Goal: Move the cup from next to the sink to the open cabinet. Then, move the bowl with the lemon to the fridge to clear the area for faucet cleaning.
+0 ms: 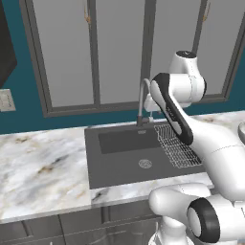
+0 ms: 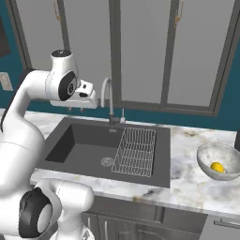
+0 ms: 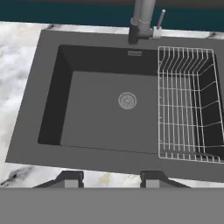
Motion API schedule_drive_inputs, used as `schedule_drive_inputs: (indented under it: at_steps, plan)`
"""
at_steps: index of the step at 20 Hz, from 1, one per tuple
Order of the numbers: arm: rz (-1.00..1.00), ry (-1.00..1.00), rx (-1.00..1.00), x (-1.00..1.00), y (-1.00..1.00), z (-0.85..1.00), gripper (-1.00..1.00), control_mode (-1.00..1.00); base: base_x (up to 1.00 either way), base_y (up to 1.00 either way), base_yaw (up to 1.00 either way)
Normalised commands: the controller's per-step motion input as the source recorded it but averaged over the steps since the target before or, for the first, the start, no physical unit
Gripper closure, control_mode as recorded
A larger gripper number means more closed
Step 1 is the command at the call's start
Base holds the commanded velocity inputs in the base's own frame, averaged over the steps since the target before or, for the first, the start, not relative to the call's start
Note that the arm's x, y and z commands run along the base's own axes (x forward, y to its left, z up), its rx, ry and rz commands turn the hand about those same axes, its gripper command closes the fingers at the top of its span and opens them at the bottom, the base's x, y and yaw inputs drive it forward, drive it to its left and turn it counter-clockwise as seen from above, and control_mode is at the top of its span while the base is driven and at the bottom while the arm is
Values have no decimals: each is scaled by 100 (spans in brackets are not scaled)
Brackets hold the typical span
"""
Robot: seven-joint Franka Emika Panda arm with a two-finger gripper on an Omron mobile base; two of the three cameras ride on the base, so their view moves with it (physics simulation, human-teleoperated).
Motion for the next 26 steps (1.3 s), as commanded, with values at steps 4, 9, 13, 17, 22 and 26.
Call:
schedule_drive_inputs:
  at_steps: [4,9,13,17,22,26]
  plan:
    - [0,0,0,-19,0,-2,-100,-100,0,0,0]
    - [0,2,0,-1,0,-3,-100,-100,0,0,0]
    - [0,-1,0,-33,-3,-3,-100,100,-50,-25,-4]
    - [0,0,0,0,0,0,-100,100,-86,-97,-18]
    - [0,0,0,0,0,0,-100,100,-17,-100,-27]
    - [0,0,0,0,0,0,-100,100,11,-100,-23]
